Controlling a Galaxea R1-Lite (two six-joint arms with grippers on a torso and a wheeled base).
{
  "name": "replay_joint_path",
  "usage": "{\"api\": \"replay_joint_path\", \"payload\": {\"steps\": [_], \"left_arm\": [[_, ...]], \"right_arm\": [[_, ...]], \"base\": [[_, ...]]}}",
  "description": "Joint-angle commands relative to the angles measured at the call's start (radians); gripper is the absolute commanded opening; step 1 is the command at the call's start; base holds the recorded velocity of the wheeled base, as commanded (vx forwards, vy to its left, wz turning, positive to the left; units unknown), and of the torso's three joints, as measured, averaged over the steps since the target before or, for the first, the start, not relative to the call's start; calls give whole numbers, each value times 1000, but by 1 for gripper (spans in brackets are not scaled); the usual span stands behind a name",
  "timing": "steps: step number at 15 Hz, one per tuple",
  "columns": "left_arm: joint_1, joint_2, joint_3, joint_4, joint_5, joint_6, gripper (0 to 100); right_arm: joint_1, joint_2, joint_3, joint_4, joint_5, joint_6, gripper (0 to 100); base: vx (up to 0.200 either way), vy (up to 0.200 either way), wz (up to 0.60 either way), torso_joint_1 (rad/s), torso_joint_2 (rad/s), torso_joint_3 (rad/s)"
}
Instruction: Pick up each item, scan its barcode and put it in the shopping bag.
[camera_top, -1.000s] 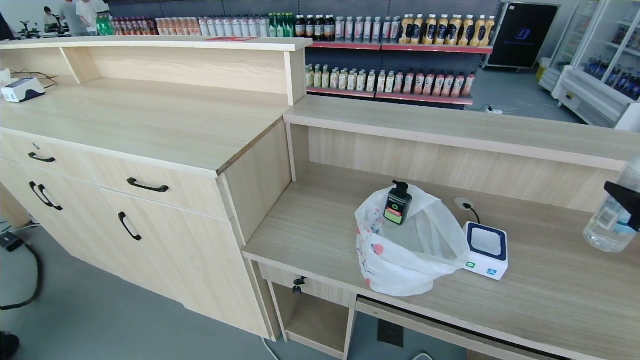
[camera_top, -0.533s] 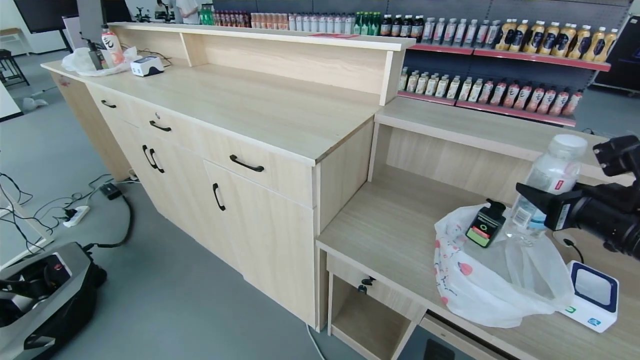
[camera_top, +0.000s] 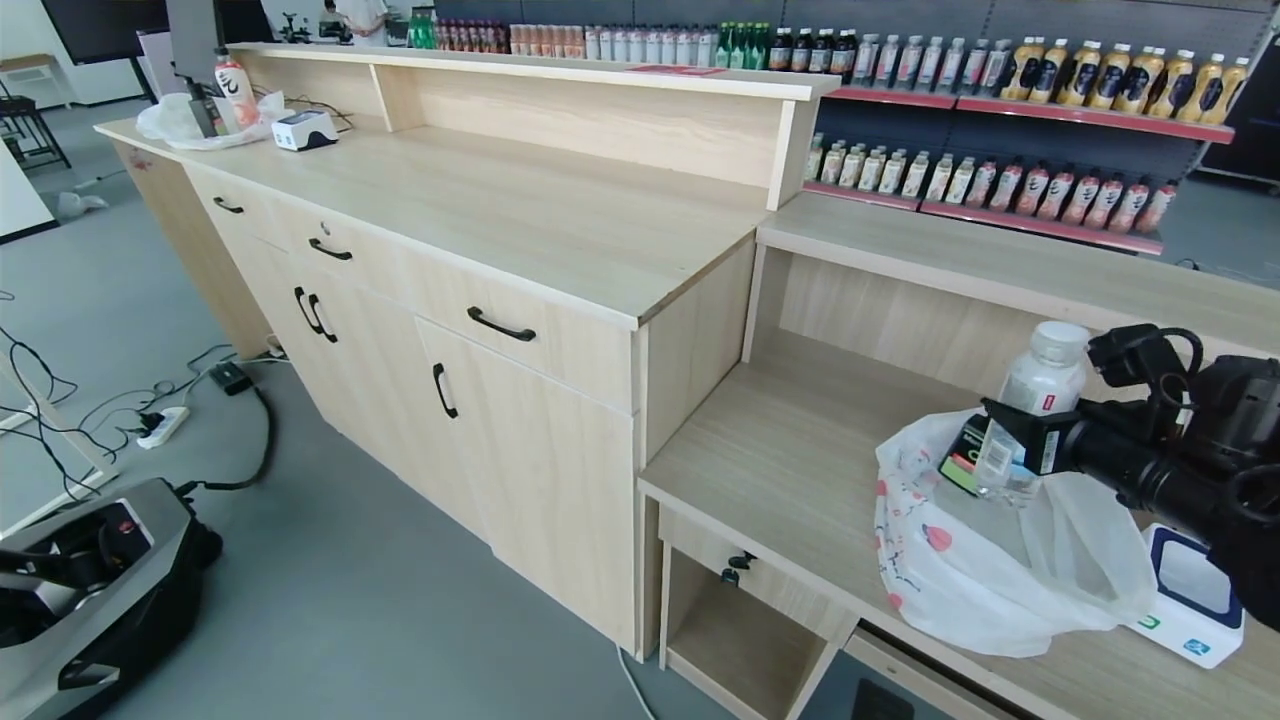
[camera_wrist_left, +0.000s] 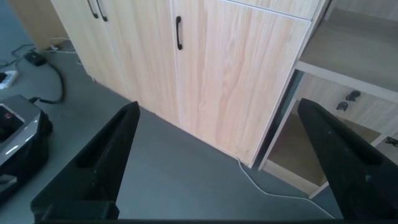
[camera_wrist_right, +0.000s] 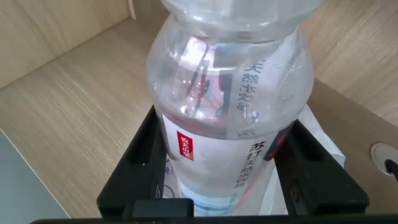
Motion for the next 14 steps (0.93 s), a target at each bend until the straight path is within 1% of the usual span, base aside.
{"api": "replay_joint_path", "payload": {"steps": [1, 4, 9, 12, 14], "left_arm": [[0, 1, 0, 0, 0, 0, 100], [0, 1, 0, 0, 0, 0, 100], [0, 1, 0, 0, 0, 0, 100], [0, 1, 0, 0, 0, 0, 100], [0, 1, 0, 0, 0, 0, 100]], "right_arm": [[-26, 116, -28, -16, 2, -1, 0], [-42, 206, -69, -81, 2, 2, 0], [-39, 291, -158, -108, 6, 6, 0], [-32, 341, -213, -108, 68, 16, 0], [-22, 369, -244, -108, 72, 19, 0]], "base": [[0, 0, 0, 0, 0, 0], [0, 0, 0, 0, 0, 0], [0, 0, 0, 0, 0, 0], [0, 0, 0, 0, 0, 0], [0, 0, 0, 0, 0, 0]]}}
